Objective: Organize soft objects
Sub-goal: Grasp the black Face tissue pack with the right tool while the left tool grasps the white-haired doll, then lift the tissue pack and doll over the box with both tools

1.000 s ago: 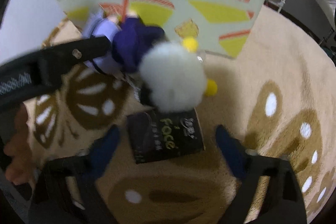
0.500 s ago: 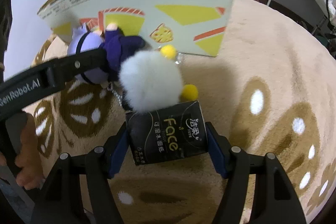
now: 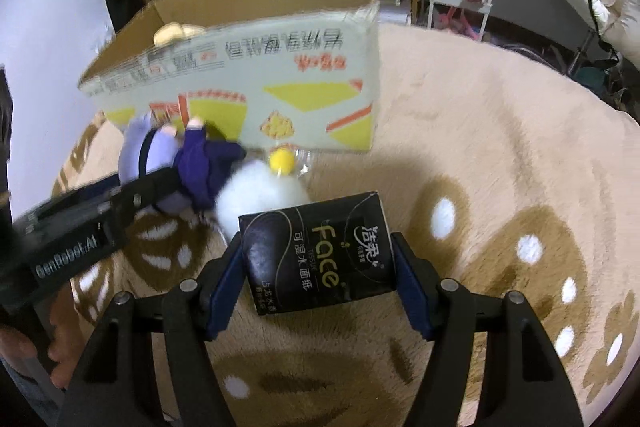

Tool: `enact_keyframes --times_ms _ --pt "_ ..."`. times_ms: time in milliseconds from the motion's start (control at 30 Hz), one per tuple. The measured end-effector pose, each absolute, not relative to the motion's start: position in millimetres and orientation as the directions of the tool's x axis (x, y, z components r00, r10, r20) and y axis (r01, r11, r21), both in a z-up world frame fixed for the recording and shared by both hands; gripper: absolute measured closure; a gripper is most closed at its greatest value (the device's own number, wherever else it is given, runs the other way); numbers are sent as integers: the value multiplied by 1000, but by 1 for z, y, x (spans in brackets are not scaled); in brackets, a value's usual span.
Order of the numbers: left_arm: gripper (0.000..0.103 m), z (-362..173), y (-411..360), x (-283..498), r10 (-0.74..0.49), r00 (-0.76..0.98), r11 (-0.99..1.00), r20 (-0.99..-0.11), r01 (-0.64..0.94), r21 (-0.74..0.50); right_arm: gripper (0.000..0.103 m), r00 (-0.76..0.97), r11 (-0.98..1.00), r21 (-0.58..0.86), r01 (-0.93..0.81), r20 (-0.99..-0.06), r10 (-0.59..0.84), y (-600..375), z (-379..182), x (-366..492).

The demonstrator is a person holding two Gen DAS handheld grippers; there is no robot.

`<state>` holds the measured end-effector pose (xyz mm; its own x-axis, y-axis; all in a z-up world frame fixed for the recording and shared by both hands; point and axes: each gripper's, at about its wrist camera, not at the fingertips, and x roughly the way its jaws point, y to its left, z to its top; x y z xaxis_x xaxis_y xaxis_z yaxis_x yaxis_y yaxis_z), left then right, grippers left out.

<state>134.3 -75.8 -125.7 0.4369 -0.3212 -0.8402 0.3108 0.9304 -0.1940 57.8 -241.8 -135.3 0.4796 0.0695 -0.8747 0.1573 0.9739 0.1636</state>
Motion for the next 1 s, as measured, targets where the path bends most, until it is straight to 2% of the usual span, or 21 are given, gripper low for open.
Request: enact_keyframes --times_ms 533,1000 --pt "46 -69 -41 85 -222 633 963 -742 261 -66 30 652 977 180 113 -756 64 -253 -92 54" --pt "46 -17 -38 46 -166 829 975 -535 219 37 30 789 982 169 84 -613 38 -250 -43 45"
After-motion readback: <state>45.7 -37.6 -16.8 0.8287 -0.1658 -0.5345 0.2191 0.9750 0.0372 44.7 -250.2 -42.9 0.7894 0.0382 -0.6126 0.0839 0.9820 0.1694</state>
